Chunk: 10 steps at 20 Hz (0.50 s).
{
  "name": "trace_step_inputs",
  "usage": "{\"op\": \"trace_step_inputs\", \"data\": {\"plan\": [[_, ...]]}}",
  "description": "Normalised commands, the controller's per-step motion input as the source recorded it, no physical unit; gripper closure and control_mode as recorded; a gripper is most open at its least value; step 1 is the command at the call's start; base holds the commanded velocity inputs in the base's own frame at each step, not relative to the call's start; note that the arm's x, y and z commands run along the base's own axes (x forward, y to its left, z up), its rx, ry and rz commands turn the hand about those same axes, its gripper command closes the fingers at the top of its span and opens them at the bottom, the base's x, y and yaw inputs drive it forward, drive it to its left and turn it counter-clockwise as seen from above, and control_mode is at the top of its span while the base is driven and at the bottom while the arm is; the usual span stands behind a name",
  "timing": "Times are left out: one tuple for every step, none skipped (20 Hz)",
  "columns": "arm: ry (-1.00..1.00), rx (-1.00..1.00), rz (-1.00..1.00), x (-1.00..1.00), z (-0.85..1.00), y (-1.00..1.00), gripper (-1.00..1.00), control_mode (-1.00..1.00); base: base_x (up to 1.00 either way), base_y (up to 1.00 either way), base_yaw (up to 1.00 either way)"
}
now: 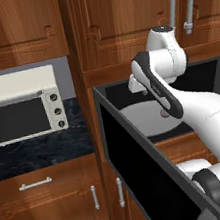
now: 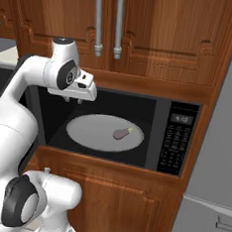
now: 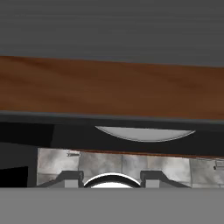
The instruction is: Close the microwave door.
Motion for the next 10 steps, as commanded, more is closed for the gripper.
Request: {"op": "trace_step_inputs", "data": {"plan": [[0.0, 0.0, 0.0, 0.0, 0.0, 0.0, -1.0, 1.0, 0.0, 0.0, 0.0], [0.0, 0.0, 0.0, 0.0, 0.0, 0.0, -1.0, 1.0, 0.0, 0.0, 0.0], [0.0, 0.0, 0.0, 0.0, 0.0, 0.0, -1.0, 1.0, -0.14, 0.0, 0.0], [0.0, 0.0, 0.0, 0.0, 0.0, 0.0, -1.0, 1.0, -0.24, -0.07, 0.0], [0.0, 0.0, 0.0, 0.0, 0.0, 0.0, -1.0, 1.0, -0.29, -0.19, 0.0], [0.0, 0.0, 0.0, 0.0, 0.0, 0.0, -1.0, 1.0, -0.41, -0.22, 0.0], [0.0, 0.0, 0.0, 0.0, 0.0, 0.0, -1.0, 1.0, -0.59, -0.29, 0.0], [0.0, 0.0, 0.0, 0.0, 0.0, 0.0, -1.0, 1.0, -0.57, -0.33, 0.0], [0.0, 0.0, 0.0, 0.0, 0.0, 0.0, -1.0, 1.0, -0.61, -0.41, -0.01], [0.0, 0.0, 0.0, 0.0, 0.0, 0.0, -1.0, 1.0, -0.59, -0.4, -0.01]]}}
